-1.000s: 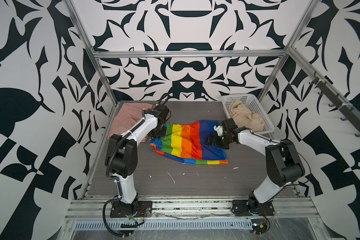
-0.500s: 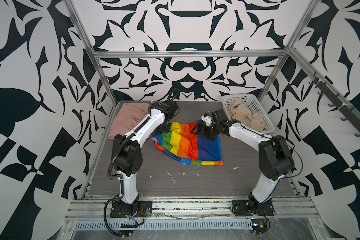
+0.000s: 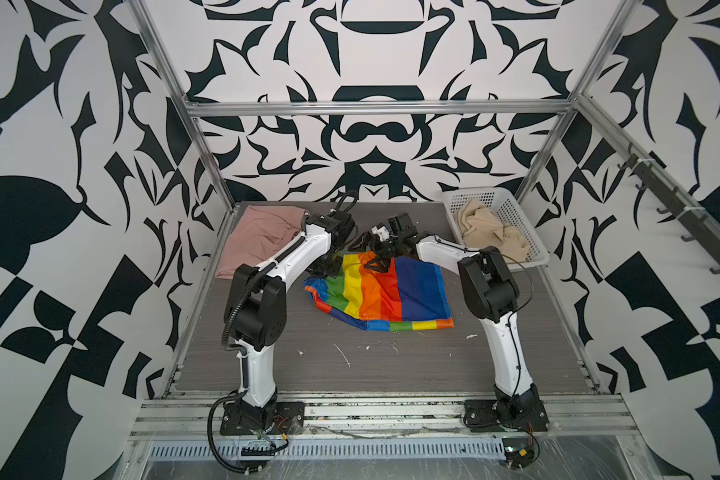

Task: Fold and stack the shorts

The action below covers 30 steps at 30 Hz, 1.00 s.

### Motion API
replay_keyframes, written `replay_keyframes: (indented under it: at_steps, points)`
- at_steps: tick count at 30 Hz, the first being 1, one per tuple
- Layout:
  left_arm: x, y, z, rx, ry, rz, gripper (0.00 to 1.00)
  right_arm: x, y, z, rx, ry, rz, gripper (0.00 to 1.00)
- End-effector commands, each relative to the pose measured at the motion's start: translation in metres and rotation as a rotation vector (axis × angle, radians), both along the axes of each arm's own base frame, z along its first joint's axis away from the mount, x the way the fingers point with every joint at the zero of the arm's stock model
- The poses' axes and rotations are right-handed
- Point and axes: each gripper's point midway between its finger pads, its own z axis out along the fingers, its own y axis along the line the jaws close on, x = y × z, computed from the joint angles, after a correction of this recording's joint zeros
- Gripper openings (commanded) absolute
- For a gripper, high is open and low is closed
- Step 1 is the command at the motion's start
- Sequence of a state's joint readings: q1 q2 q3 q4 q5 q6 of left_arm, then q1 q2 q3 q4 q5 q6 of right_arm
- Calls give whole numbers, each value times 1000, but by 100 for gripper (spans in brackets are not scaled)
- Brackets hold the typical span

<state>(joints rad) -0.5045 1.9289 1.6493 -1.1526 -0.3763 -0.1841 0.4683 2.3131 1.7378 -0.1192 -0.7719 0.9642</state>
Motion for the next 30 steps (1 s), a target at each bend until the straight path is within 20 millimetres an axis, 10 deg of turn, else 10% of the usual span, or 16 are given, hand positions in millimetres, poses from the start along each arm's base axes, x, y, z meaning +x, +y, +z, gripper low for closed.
replay_keyframes:
  at_steps: [1,7,12,18,23,30]
  points:
    - [-7,-5,9,-53,-8,4,0,33,-19,9,-1,-33,-38,100]
    - [-7,-13,-2,-91,5,4,0,64,-49,-15,-52,-39,-78,100]
    - [-2,-15,-1,-88,1,2,0,58,-63,42,-22,-135,-61,100]
    - [6,-18,9,-99,-27,-3,0,-23,-78,68,-57,-151,5,100]
    - [14,-23,14,-104,-39,-9,0,-98,-67,32,-83,-65,99,100]
    - [19,-24,20,-105,-51,-13,0,-146,-48,-13,-95,28,135,100]
